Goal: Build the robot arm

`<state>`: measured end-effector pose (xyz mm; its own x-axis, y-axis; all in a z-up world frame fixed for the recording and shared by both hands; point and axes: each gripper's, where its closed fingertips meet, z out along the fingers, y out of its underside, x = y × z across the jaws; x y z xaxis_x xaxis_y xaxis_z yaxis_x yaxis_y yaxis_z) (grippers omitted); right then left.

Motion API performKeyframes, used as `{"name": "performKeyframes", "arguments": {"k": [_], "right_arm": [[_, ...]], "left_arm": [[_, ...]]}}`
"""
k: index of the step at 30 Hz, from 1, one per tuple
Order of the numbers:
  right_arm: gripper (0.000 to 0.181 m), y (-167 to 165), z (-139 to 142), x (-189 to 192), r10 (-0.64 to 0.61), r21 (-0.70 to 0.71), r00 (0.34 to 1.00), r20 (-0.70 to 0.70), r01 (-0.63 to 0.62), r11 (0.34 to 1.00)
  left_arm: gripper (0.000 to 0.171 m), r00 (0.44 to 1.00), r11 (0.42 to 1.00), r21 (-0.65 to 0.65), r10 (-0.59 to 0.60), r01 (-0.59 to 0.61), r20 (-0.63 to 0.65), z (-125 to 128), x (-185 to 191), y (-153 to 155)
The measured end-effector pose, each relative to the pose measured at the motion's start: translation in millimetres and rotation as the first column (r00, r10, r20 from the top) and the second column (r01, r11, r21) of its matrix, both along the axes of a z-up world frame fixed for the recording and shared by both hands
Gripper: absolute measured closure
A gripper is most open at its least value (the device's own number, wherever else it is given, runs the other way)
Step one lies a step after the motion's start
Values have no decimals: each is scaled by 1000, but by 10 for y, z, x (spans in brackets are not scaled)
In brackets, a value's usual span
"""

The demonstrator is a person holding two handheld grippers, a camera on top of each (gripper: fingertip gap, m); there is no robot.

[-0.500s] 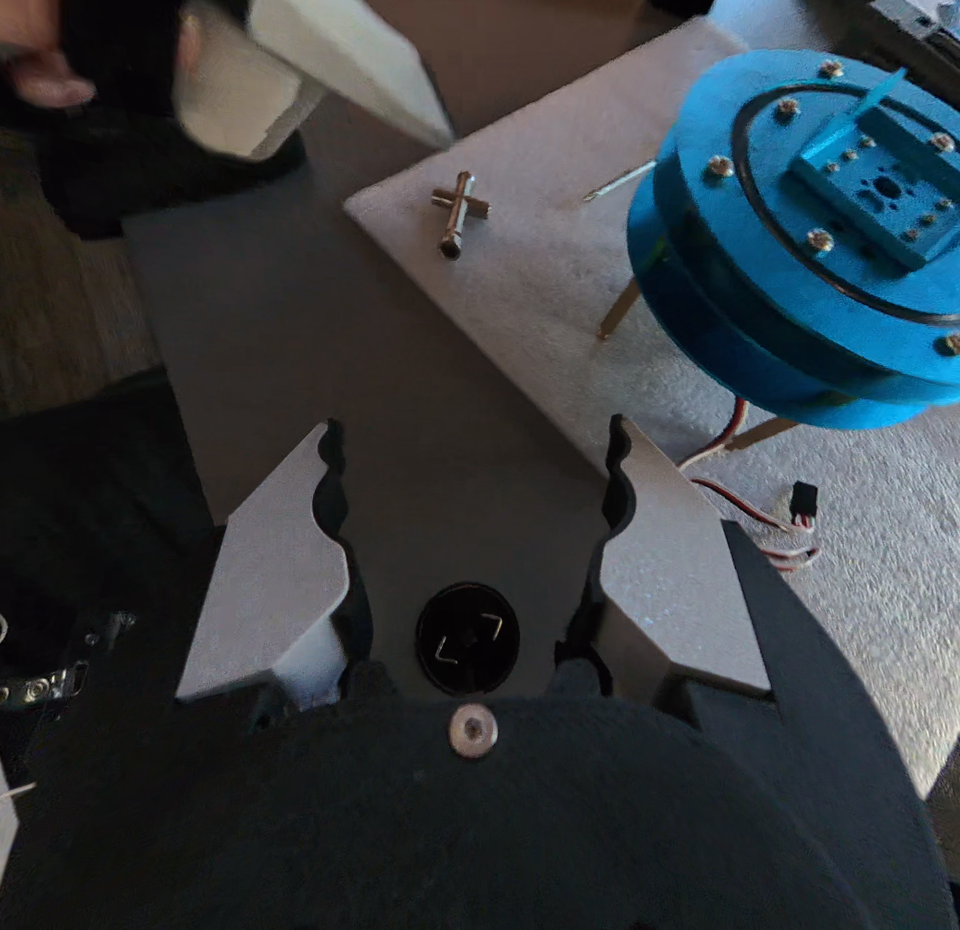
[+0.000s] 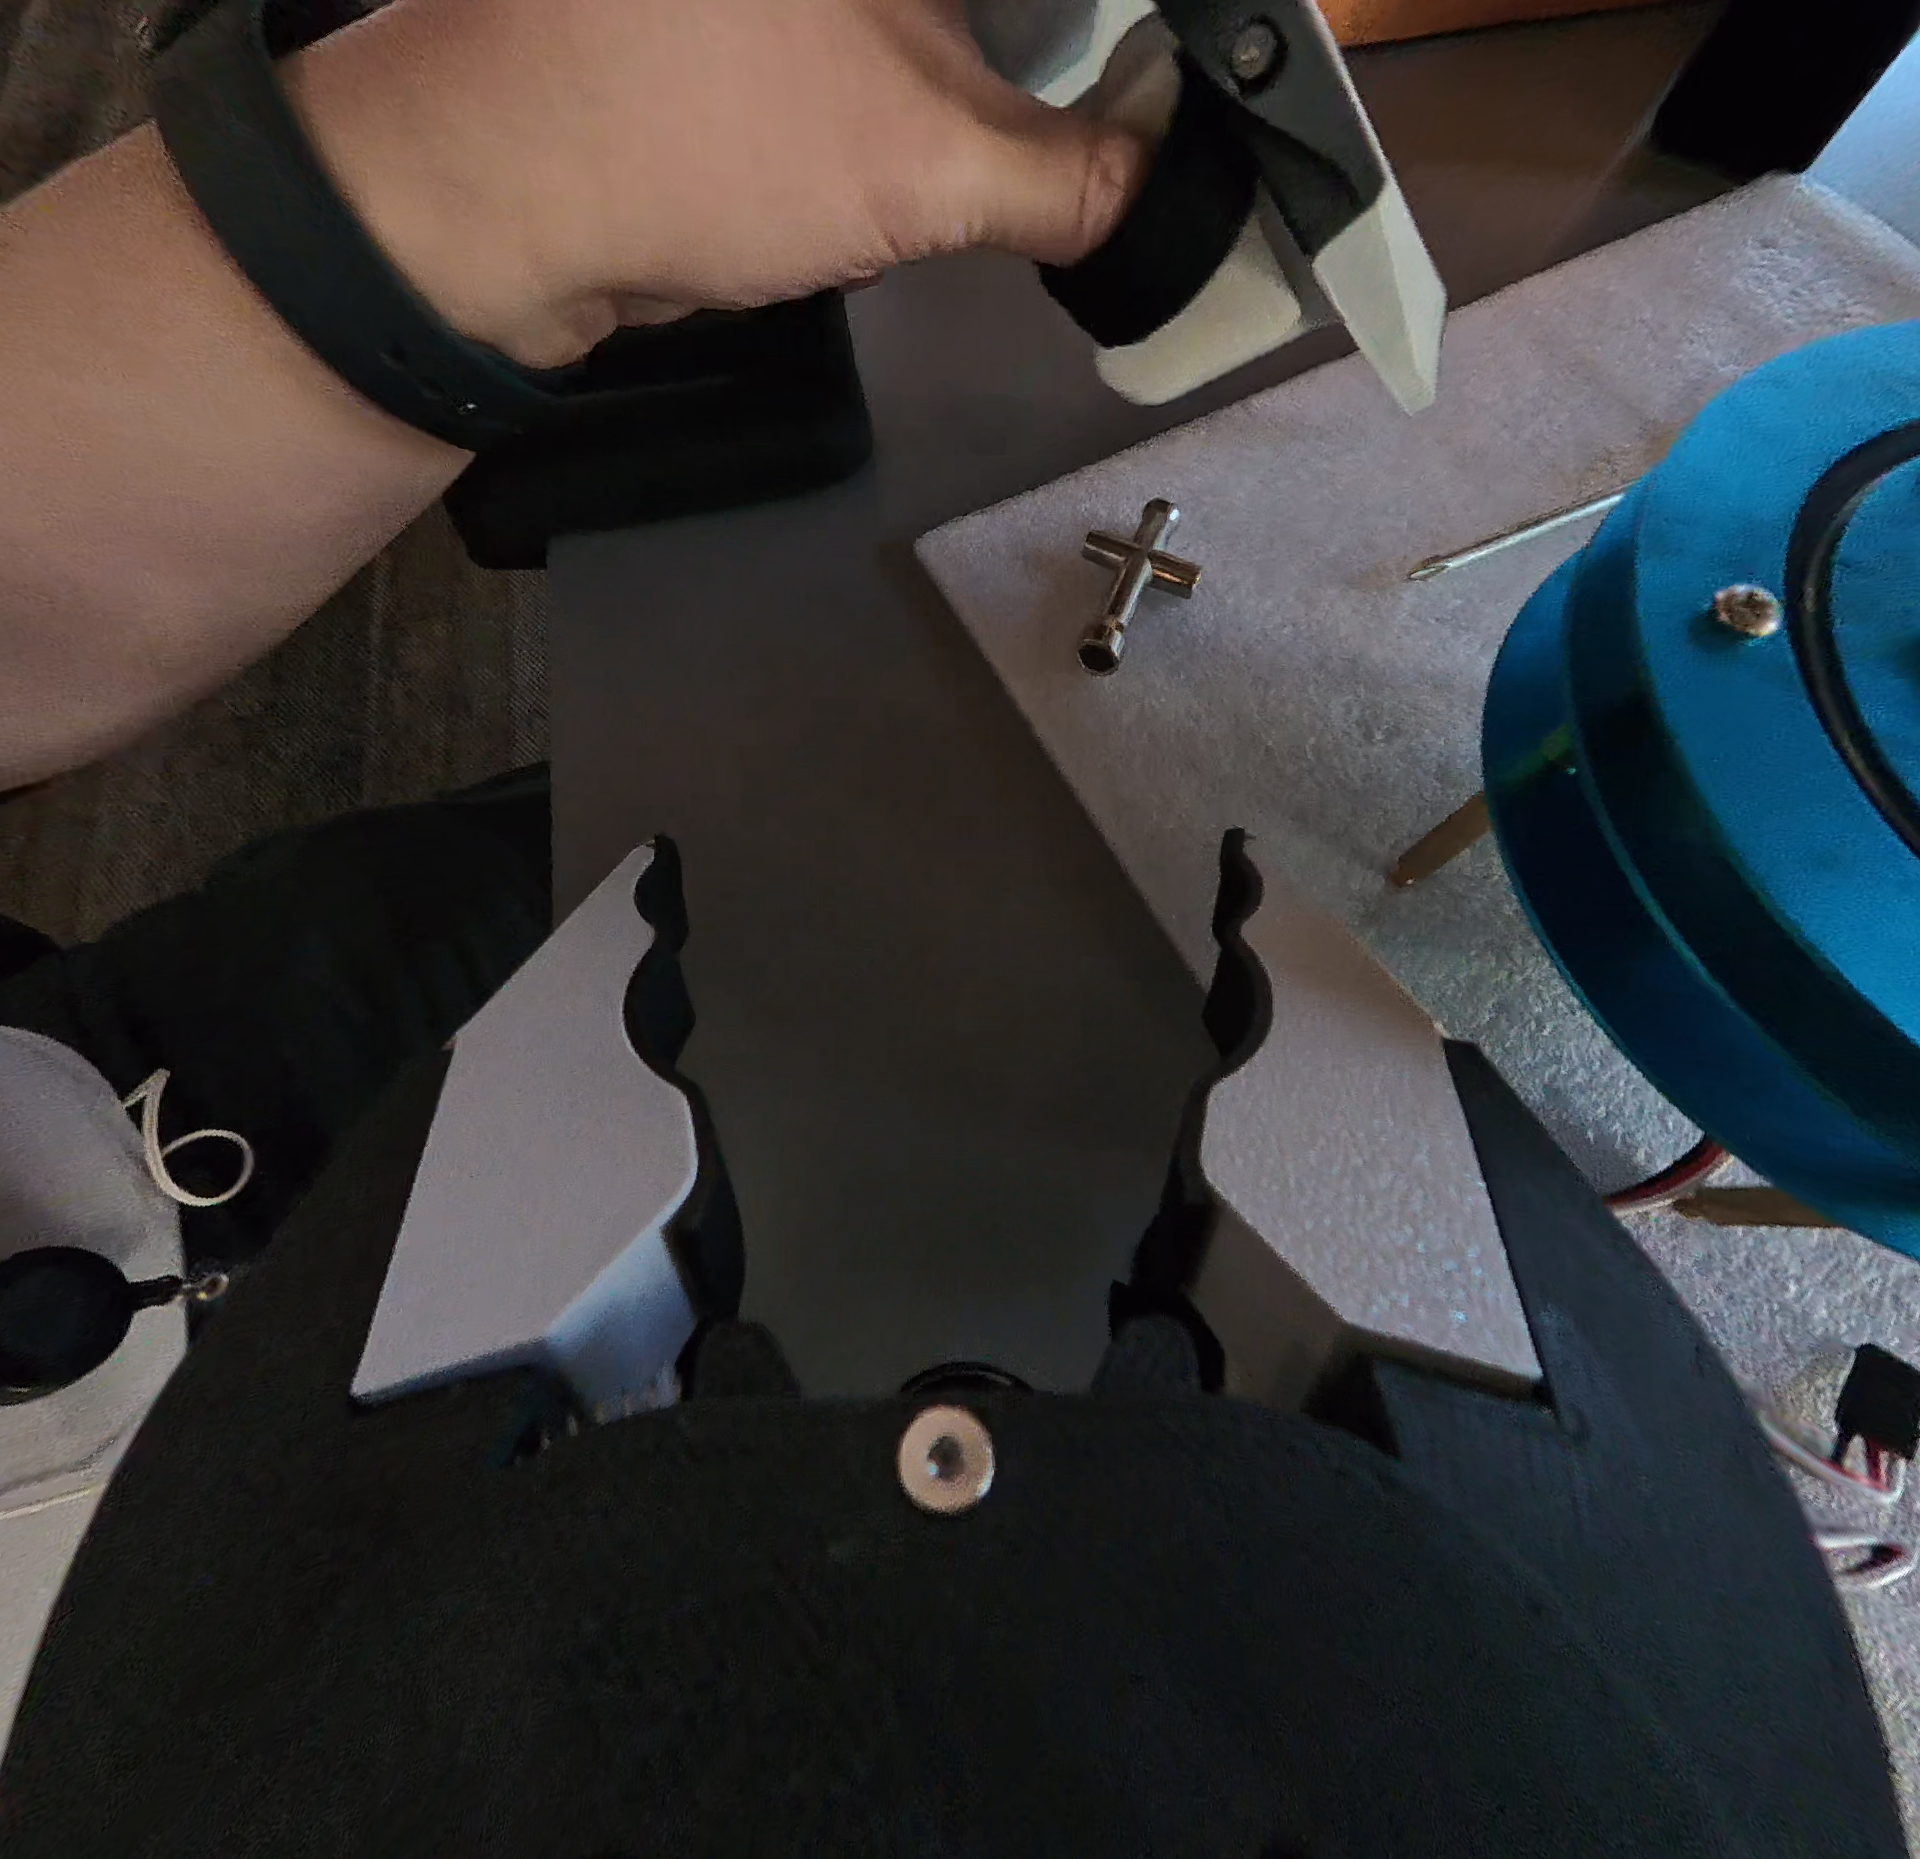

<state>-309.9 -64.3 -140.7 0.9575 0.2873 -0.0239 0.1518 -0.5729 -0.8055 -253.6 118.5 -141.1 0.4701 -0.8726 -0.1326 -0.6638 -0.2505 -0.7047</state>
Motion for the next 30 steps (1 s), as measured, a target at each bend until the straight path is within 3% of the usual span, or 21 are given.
{"name": "performKeyframes", "arguments": {"k": [13, 18, 30], "right_arm": [[61, 156, -129, 64, 5, -68, 998, 66, 0, 998], [61, 182, -142, 57, 8, -77, 998, 59, -4, 997], [58, 172, -150, 41, 17, -81, 999, 52, -13, 997]], "left_arm": [[52, 1000, 998, -64, -29, 29, 1, -116, 200, 71], [49, 998, 990, -133, -39, 44, 41, -164, 211, 80], [42, 996, 992, -115, -42, 51, 84, -173, 219, 114]]}}
